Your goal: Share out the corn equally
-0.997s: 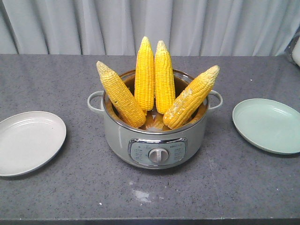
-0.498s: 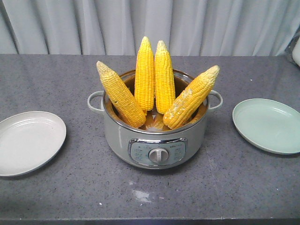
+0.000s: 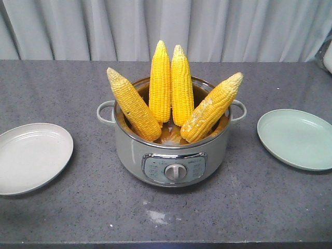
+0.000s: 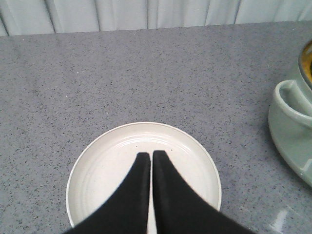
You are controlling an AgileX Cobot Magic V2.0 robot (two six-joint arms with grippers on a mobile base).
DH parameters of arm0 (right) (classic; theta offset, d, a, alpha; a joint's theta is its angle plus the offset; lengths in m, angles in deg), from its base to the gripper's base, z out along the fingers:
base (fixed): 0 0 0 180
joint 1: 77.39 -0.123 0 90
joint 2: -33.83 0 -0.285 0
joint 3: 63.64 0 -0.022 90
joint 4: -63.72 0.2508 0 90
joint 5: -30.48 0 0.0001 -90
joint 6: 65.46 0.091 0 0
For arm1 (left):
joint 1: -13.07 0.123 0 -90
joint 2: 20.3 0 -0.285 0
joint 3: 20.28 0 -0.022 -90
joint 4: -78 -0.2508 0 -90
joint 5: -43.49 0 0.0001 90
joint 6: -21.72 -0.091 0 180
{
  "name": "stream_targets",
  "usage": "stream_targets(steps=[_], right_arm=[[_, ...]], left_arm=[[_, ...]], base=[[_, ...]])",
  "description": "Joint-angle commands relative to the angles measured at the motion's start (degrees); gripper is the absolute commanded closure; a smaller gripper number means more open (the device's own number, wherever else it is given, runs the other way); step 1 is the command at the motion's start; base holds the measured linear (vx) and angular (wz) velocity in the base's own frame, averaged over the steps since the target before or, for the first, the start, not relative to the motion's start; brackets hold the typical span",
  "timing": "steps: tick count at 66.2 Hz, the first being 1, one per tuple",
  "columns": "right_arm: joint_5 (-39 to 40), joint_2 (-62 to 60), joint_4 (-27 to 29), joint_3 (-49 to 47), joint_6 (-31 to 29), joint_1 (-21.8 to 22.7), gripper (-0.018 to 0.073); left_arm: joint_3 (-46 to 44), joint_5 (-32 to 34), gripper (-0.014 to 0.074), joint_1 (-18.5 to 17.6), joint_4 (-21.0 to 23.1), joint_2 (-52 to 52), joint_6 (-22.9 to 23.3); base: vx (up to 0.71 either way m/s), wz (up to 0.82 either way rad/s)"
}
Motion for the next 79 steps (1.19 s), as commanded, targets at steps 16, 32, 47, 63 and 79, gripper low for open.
stream_targets(steps=[16, 32, 47, 63, 79], right_arm=[[3.73, 0.30, -0.24, -1.96, -0.55, 0.43, 0.0218], [3.51, 0.30, 0.53, -1.96, -0.51, 0.43, -0.0110], [2.88, 1.67, 4.62, -3.78, -2.55, 0.11, -0.0114], [0.53, 11.08, 7.85, -10.72, -9.59, -8.30, -0.0094], [7.34, 22.93, 7.53, -16.53, -12.51, -16.48, -0.0083]], left_arm=[[-1.62, 4.82, 0.0221, 0.03, 0.53, -0.08, 1.05], [-1.62, 3.59, 0.0027, 0.03, 0.78, -0.08, 1.05], [-4.84, -1.53, 0.0027, -1.13, 0.74, -0.08, 0.56], [-6.75, -2.57, 0.0027, -11.92, 0.56, -0.08, -4.12], [-6.75, -1.99, 0.0027, -16.23, 0.56, -0.08, -5.01]], base=[[0.00, 0.00], [0.00, 0.00], [0.00, 0.00], [0.00, 0.00], [0.00, 0.00]])
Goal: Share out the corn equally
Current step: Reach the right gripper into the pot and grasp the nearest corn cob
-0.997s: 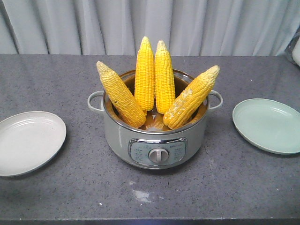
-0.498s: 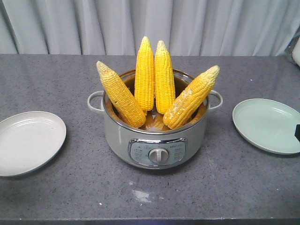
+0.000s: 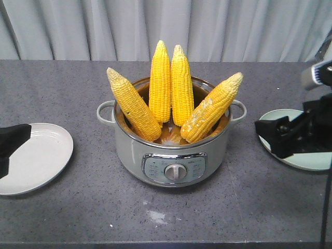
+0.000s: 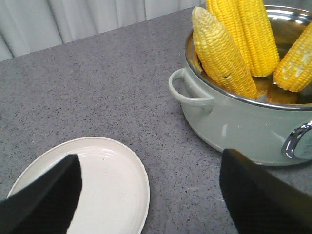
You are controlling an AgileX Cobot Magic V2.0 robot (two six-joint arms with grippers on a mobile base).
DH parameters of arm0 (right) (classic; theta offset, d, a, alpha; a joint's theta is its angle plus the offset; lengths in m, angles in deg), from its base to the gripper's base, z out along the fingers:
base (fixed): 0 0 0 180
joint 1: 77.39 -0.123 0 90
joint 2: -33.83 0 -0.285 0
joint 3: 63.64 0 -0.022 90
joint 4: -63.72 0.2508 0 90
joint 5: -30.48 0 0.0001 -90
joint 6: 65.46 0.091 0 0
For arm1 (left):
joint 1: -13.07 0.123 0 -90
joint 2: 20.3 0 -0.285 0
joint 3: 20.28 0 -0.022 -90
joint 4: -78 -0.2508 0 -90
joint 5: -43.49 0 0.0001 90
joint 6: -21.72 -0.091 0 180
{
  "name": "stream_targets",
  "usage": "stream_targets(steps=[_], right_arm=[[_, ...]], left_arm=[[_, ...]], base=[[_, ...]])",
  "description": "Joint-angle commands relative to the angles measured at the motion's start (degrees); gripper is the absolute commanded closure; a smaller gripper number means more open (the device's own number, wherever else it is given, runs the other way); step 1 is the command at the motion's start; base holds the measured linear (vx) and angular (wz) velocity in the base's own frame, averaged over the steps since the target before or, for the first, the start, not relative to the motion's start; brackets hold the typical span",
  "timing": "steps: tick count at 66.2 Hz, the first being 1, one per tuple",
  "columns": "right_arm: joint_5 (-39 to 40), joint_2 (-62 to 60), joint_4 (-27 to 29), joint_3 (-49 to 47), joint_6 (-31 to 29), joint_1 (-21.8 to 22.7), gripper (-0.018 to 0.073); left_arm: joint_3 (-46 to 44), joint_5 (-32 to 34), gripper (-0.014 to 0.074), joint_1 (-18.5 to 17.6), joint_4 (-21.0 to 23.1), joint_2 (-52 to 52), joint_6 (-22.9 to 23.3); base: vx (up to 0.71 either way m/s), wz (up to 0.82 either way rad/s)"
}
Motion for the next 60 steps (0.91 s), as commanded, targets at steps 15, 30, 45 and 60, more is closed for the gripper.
stream_targets(steps=[15, 30, 45, 60], right_arm=[[10.40, 12.93, 4.77, -10.43, -0.80, -2.12, -0.0052], [10.26, 21.03, 9.71, -15.50, -2.91, -2.12, -0.0039], [9.32, 27.29, 22.99, -20.09, -13.26, -2.12, -0.0035], [6.27, 30.70, 40.00, -22.40, -29.09, -2.12, -0.0035]], left_arm=[[-2.05, 4.03, 0.0027, -0.57, 0.48, -0.08, -0.14], [-2.05, 4.03, 0.0027, -0.57, 0.48, -0.08, -0.14], [-1.57, 3.67, 0.0027, -0.57, 0.48, -0.02, -0.14], [-1.57, 3.11, 0.0027, -0.57, 0.43, 0.65, -0.14]], base=[[0.00, 0.00], [0.00, 0.00], [0.00, 0.00], [0.00, 0.00]])
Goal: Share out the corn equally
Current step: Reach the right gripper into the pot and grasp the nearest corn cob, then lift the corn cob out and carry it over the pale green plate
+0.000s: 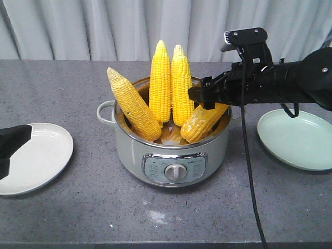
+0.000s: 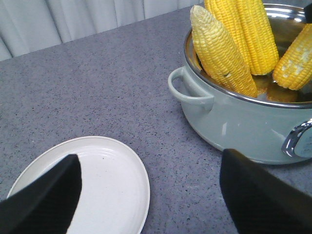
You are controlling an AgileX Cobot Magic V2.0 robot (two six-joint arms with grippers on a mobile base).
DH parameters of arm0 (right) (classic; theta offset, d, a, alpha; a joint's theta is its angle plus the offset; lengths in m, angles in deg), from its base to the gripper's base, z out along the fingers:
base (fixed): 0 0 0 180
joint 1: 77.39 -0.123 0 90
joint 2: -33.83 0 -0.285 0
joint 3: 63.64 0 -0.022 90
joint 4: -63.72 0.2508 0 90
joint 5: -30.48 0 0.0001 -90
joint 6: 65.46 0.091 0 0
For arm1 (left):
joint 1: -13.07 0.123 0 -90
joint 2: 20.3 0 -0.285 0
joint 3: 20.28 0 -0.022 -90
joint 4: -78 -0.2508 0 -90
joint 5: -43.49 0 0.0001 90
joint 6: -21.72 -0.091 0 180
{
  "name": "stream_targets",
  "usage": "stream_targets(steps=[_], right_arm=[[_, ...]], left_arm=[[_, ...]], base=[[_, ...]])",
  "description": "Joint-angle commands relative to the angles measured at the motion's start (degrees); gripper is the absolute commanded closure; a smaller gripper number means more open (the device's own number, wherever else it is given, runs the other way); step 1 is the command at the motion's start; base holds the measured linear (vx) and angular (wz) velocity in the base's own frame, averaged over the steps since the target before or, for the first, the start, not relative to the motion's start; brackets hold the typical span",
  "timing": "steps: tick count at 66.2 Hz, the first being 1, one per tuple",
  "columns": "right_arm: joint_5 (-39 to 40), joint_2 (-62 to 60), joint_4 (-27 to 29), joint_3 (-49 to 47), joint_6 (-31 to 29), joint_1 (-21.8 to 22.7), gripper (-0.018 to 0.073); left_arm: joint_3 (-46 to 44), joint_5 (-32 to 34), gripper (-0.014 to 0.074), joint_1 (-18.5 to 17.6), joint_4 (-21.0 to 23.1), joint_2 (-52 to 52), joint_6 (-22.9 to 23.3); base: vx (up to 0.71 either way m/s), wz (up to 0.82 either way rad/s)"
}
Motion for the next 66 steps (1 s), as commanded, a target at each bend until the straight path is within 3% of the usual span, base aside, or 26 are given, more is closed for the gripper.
stream_targets(steps=[1, 18, 31, 49, 66], right_arm=[[1.20, -1.11, 8.67, -2.26, -7.29, -0.02, -0.0035], [-2.11, 2.12, 22.07, -2.19, -20.11, -0.02, -0.0035], [-2.85, 3.19, 22.36, -2.19, -20.99, -0.02, 0.0014], [-4.85, 3.19, 21.21, -2.19, -22.04, -0.02, 0.0270], [-6.37, -0.35, 20.97, -2.43, -22.75, 0.05, 0.0287]], left_arm=[[-1.57, 3.08, 0.0027, -0.23, 0.43, 0.58, -0.02], [-1.57, 2.74, 0.0027, -0.23, 0.43, 1.70, -0.02], [-1.57, 2.74, 0.0027, -0.23, 0.43, 1.70, -0.02], [-1.57, 2.74, 0.0027, -0.23, 0.43, 1.70, -0.02], [-1.57, 2.74, 0.0027, -0.23, 0.38, 1.70, -0.02]], base=[[0.00, 0.00], [0.00, 0.00], [0.00, 0.00], [0.00, 0.00], [0.00, 0.00]])
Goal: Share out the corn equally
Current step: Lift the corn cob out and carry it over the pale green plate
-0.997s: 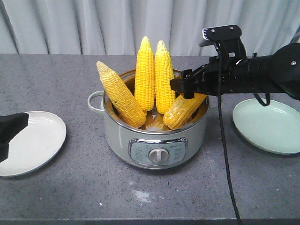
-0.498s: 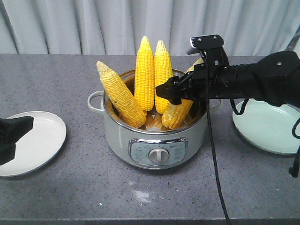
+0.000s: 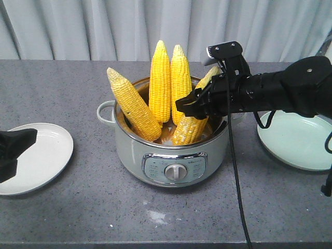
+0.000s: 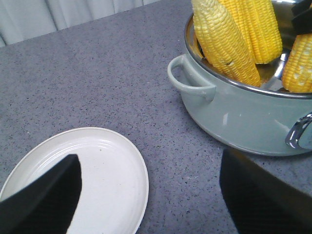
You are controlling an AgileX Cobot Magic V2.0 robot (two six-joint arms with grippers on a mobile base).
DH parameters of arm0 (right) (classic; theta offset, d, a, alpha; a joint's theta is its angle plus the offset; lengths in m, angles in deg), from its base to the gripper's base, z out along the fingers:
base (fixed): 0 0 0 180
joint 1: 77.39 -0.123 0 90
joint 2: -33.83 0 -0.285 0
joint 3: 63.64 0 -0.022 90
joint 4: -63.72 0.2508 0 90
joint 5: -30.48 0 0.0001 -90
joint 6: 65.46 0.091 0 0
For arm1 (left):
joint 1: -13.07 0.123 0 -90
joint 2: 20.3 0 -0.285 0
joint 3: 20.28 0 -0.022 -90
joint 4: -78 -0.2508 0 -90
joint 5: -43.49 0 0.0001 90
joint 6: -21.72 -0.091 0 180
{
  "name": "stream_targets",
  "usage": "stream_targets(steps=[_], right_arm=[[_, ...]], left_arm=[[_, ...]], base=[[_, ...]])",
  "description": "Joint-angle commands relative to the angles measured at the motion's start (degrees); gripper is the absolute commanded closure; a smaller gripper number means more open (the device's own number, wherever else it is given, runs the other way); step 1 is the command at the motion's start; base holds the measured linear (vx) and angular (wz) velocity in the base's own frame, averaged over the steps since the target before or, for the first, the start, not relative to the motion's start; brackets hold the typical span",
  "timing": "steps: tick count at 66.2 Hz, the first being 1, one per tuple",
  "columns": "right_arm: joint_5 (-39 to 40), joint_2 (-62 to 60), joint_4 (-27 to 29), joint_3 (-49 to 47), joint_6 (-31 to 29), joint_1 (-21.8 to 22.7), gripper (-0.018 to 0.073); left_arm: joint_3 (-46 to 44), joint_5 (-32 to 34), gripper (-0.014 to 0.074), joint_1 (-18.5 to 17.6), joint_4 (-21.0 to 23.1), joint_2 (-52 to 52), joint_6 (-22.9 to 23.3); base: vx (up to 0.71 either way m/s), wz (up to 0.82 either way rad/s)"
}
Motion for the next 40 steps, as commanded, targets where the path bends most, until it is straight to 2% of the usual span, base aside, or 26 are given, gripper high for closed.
stream_targets(steps=[1, 8, 13, 18, 40], right_arm=[[0.94, -5.31, 1.07, -2.27, -0.81, 0.10, 0.0287], [1.02, -8.28, -3.25, -4.61, 0.61, 0.10, 0.0287], [0.87, -10.00, -7.77, -6.98, 4.69, 0.10, 0.0287], [-0.41, -11.31, -14.32, -10.50, 11.26, 0.10, 0.0287], [-20.26, -12.74, -58.35, -23.92, 45.79, 0.10, 0.0287]], left_arm=[[-1.57, 3.29, 0.0027, -0.23, 0.38, -0.15, -0.02], [-1.57, 3.23, 0.0027, -0.23, 0.32, -0.15, -0.02], [-1.57, 2.97, 0.0027, -0.23, 0.26, -0.15, -0.02], [-1.57, 2.35, 0.0027, -0.23, 0.26, -0.15, -0.02], [-1.57, 0.45, 0.0027, -0.23, -0.01, -0.15, -0.02]], base=[[0.00, 0.00], [0.00, 0.00], [0.00, 0.00], [0.00, 0.00], [0.00, 0.00]])
